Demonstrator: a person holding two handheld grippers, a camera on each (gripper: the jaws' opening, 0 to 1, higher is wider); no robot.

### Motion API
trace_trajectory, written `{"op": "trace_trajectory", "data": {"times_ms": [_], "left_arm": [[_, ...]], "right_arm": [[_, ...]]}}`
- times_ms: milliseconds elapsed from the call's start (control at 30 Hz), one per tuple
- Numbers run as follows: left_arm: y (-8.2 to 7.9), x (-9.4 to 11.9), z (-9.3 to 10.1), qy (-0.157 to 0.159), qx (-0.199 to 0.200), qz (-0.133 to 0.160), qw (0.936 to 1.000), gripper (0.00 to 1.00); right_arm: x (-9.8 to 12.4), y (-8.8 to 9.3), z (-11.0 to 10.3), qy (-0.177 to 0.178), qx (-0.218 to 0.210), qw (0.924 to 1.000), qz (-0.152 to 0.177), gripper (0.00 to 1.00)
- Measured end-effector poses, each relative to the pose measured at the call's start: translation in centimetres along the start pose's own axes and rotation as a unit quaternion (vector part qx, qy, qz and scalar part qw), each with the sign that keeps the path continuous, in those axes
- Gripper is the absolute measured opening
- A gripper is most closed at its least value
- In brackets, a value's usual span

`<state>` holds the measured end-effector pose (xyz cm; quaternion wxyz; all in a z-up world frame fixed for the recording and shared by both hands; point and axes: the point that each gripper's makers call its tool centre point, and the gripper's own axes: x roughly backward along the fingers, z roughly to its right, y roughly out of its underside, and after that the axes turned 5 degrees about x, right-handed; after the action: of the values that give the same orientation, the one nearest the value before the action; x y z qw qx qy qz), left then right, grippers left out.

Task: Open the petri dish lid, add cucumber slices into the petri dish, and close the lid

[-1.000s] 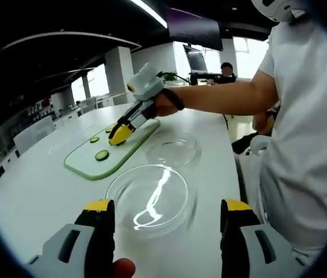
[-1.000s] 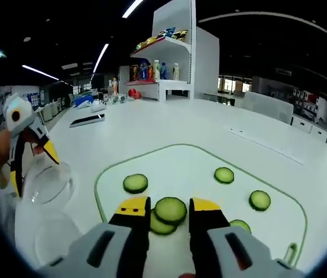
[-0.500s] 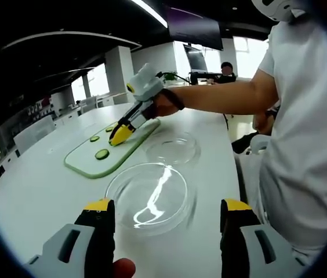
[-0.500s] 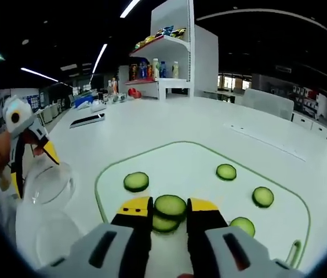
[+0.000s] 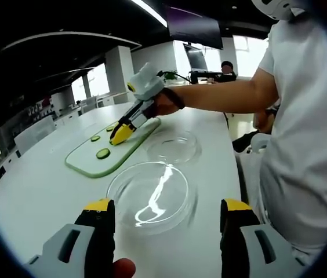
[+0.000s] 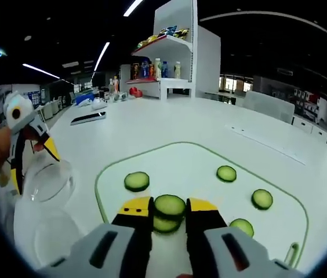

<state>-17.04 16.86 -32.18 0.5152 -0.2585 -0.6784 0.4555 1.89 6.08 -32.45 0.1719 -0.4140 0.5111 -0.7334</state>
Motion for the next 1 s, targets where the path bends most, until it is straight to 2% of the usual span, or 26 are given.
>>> {"op": "trace_trajectory", "data": {"times_ms": [500,900,1000], "left_arm": [[0.0,0.1,-0.1,0.001,0.000,0.002,1.0000,0.73],[0.0,0.0,0.1,0.001,-0.001,0.000,1.0000,0.73],[-0.1,-0.1,0.1,0.001,-0.002,-0.001,1.0000,0.73]], "right_arm": [[0.4,-0.5,0.0,0.005,0.017,0.9998,0.009,0.22],[1.3,-1.7,-0.2,0.008,0.027,0.9990,0.035,0.21],[1.5,-1.9,-0.3,0.004,0.016,0.9991,0.038,0.21]]}}
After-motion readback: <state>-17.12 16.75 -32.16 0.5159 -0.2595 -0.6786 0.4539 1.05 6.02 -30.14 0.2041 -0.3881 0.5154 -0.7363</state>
